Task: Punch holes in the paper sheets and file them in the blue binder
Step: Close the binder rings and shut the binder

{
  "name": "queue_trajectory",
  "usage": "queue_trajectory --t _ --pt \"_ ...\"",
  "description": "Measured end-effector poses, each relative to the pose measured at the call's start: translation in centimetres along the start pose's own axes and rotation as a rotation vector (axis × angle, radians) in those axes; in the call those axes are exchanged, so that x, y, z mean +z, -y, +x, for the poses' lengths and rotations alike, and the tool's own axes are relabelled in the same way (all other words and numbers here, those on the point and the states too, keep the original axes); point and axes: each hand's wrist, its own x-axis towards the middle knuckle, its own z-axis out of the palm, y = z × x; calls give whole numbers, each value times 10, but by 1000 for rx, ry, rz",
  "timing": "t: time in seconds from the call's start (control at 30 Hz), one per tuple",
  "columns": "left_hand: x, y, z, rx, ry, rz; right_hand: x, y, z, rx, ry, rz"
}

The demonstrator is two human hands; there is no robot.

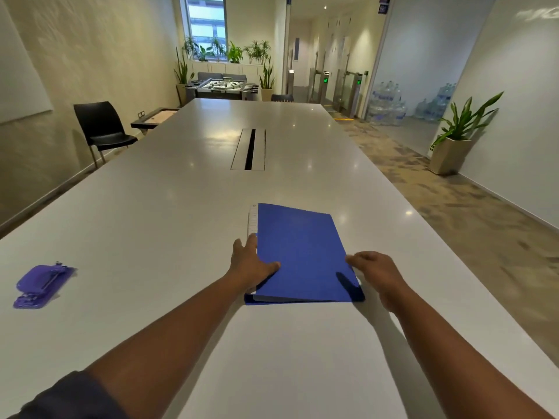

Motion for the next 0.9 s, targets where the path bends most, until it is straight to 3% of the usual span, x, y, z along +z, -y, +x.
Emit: queue_trajectory --t 0.1,0.23,0.4,0.5,0.9 --pt "0 -3 2 -66 -52 -150 11 -15 2 -14 40 -178" --pt "-5 -15 4 -213 -12 -521 18 -15 -3 -68 29 -277" --pt "-18 -13 8 -354 -96 -640 27 -13 -8 -115 46 -357" --pt "-37 0 7 -429 -16 -762 37 -11 -8 -135 82 -349" --pt "-84 30 -3 -317 -5 -680 94 -10 -12 -152 87 -568"
